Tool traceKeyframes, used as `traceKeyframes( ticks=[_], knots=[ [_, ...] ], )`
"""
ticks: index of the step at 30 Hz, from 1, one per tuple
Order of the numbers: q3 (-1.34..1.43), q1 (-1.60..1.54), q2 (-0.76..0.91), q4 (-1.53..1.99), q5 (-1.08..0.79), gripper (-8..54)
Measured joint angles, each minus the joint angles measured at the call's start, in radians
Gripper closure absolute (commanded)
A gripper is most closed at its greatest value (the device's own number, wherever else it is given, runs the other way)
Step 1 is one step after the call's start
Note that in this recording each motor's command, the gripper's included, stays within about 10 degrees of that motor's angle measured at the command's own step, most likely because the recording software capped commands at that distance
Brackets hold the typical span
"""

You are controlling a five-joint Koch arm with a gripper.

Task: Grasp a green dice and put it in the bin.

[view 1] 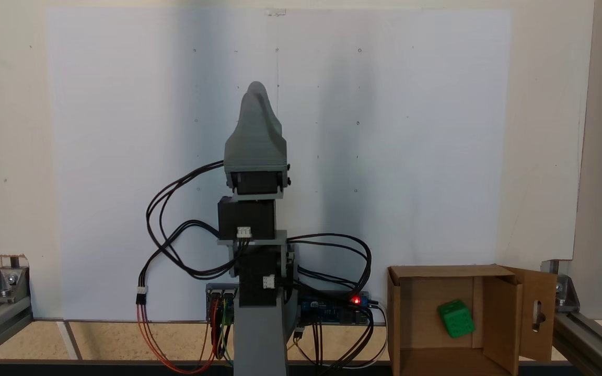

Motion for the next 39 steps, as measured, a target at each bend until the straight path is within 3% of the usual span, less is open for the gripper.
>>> traceKeyframes(
  ticks=[7, 26, 39],
  knots=[
    [0.311, 0.003, 0.000, -0.281, -0.034, 2.5],
    [0.798, 0.038, 0.000, -1.032, -0.106, 1.2],
    [0.854, 0.072, -0.002, -1.080, -0.133, 1.0]
  ],
)
